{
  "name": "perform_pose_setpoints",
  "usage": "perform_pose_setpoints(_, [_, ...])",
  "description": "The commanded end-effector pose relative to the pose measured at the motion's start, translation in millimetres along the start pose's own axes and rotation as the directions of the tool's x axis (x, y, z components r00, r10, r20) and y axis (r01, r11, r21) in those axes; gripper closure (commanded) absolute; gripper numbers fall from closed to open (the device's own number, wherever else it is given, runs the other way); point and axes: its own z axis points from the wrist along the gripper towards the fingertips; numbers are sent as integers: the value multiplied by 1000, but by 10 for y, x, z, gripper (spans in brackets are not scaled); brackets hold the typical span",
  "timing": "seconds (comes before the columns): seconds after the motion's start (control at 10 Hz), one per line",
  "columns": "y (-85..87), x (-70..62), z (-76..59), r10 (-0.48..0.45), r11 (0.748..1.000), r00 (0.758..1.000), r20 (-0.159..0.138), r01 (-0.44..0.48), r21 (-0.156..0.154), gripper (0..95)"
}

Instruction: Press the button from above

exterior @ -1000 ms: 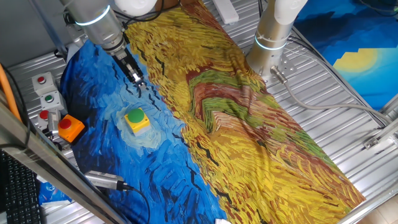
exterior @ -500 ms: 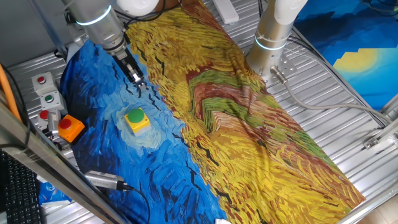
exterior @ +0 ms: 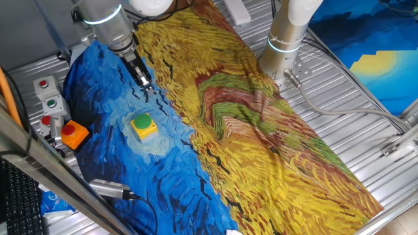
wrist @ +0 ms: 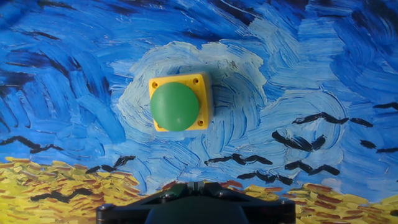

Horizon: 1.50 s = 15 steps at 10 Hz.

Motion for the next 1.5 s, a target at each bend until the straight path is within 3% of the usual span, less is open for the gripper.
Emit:
perform_pose_setpoints(0.1, [-2,-12,0,8,1000,1000,16,-8,1,950])
perform_pose_setpoints(0.3, [-2,-12,0,5,1000,1000,17,-6,17,950])
perform_pose_setpoints(0.5, [-2,-12,0,-19,999,999,37,18,29,950])
perform_pose_setpoints(1.3, [-2,-12,0,-66,994,997,45,62,94,950])
perform_pose_setpoints(1.5, [-2,-12,0,-78,993,996,42,74,95,950])
